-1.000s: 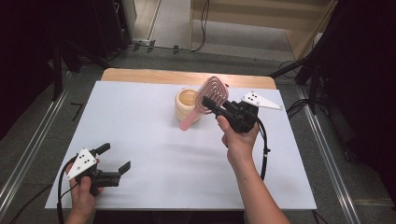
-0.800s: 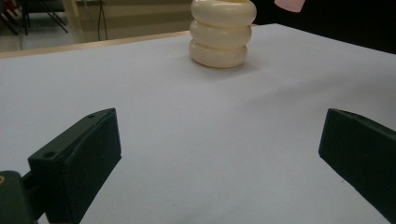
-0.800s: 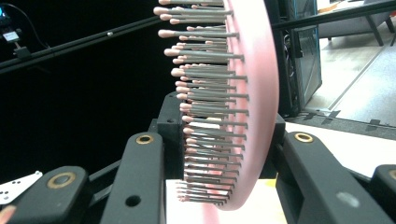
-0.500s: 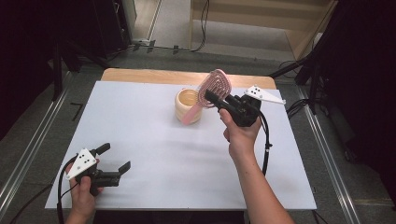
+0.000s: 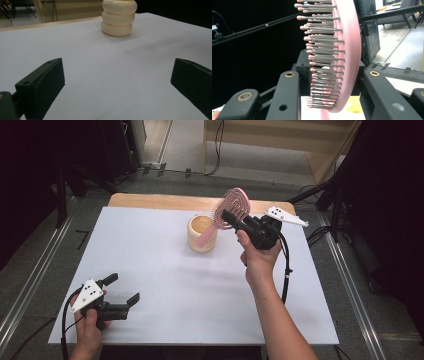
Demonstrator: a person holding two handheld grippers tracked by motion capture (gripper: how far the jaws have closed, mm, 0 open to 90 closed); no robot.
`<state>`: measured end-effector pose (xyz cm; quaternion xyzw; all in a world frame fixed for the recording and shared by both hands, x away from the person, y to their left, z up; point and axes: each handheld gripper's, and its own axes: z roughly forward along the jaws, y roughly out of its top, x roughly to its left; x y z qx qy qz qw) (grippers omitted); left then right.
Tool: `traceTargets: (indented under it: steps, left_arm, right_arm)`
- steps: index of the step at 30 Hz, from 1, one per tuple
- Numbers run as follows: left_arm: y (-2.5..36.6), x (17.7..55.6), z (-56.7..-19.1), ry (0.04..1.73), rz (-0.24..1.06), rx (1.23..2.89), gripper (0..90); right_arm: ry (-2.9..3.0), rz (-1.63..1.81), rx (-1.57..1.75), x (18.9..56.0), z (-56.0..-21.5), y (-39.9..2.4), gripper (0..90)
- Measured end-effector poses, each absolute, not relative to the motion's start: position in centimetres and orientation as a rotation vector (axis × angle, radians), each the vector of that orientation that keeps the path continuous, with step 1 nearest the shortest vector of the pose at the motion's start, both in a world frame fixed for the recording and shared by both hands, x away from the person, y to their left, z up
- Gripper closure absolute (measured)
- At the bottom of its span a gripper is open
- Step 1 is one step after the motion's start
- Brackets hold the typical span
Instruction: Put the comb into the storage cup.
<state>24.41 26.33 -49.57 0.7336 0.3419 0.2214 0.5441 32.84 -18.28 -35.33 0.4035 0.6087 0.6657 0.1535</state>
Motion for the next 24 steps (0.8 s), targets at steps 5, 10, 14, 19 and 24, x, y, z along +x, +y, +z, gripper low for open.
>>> traceTargets:
  steps: [5,10,14,19,24]
  left_arm:
    - [26.3,24.4,-49.6,0.810,0.528,1.741,0.0]
    - [26.3,24.4,-49.6,0.810,0.529,1.742,0.0]
    - [26.2,24.4,-49.6,0.806,0.533,1.744,0.0]
    - [26.2,24.4,-49.6,0.806,0.532,1.744,0.0]
    - [26.2,24.4,-49.6,0.805,0.532,1.745,0.0]
  right_arm:
    - [1.737,1.904,1.153,33.2,-34.9,-18.4,62.0]
    - [1.726,1.899,1.152,33.5,-34.5,-18.5,62.0]
    - [1.717,1.899,1.150,33.9,-34.2,-18.7,62.0]
    - [1.706,1.898,1.159,34.2,-34.2,-18.8,62.0]
    - [1.699,1.891,1.174,34.8,-34.3,-18.8,62.0]
